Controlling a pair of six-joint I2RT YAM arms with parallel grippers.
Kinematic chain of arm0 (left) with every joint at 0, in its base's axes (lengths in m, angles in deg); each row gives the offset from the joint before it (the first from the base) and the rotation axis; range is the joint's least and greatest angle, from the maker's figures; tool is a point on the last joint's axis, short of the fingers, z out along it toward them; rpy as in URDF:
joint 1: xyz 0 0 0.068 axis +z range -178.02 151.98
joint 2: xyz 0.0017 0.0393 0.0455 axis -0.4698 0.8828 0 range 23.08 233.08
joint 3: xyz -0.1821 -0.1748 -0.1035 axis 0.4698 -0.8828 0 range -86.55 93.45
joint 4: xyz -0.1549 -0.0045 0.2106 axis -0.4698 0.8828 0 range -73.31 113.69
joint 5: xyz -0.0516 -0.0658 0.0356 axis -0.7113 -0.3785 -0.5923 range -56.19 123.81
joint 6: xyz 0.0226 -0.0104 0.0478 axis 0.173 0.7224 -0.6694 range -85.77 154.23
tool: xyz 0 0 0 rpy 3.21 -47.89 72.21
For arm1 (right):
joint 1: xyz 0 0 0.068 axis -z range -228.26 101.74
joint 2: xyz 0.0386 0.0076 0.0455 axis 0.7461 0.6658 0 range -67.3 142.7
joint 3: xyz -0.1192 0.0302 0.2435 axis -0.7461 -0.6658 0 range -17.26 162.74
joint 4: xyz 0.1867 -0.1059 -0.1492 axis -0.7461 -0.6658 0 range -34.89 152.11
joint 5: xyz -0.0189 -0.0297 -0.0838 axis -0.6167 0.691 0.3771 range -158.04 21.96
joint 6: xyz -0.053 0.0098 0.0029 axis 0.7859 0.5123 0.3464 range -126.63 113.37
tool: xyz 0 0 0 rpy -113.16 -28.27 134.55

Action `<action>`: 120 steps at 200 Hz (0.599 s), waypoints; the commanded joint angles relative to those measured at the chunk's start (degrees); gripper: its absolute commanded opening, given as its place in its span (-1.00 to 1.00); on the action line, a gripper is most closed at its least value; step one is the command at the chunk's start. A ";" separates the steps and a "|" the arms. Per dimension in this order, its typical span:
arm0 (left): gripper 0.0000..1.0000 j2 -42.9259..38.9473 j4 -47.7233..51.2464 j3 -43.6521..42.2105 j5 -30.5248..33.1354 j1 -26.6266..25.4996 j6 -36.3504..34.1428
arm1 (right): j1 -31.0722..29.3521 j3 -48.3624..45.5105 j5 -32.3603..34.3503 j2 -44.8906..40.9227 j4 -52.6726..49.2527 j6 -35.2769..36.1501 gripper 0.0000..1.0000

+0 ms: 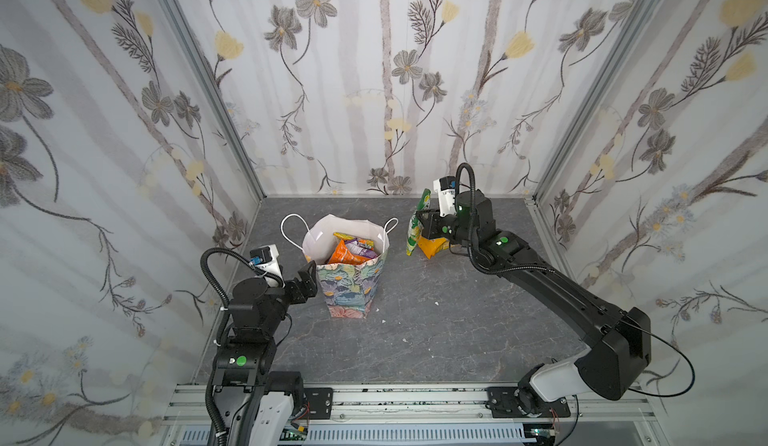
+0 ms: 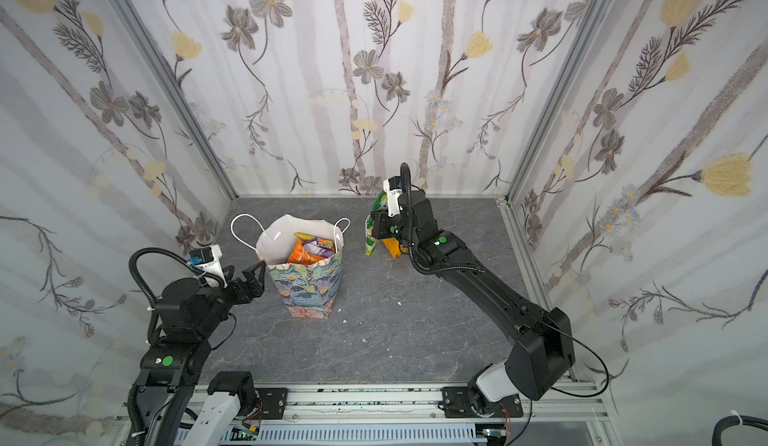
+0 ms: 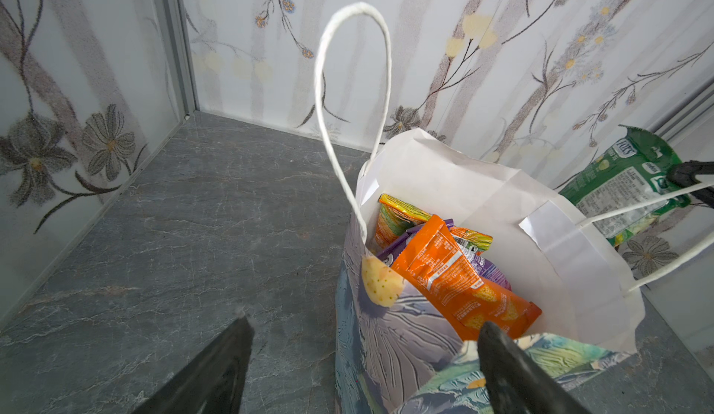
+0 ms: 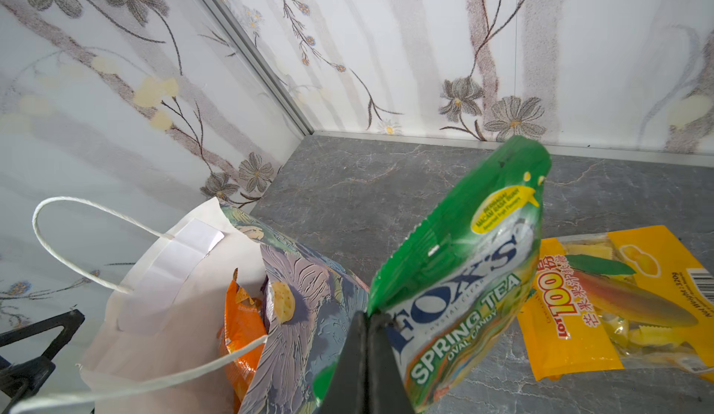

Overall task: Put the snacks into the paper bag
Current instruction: 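Lift the green packet up with the right gripper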

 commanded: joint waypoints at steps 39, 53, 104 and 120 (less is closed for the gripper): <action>0.81 -0.24 -2.04 -0.08 -0.55 0.00 0.12 | -0.05 7.74 1.49 0.34 -1.59 3.88 -1.00; 0.81 -0.28 -2.04 -0.05 -0.61 0.06 0.16 | -0.09 9.82 1.96 0.77 -2.04 4.31 -1.00; 0.80 -0.54 -2.08 -0.07 -0.52 0.06 0.12 | -0.19 15.08 2.95 2.20 0.32 3.55 -1.00; 0.80 -0.51 -2.08 -0.06 -0.58 0.00 0.12 | -0.33 17.66 2.56 3.43 0.56 3.45 -1.00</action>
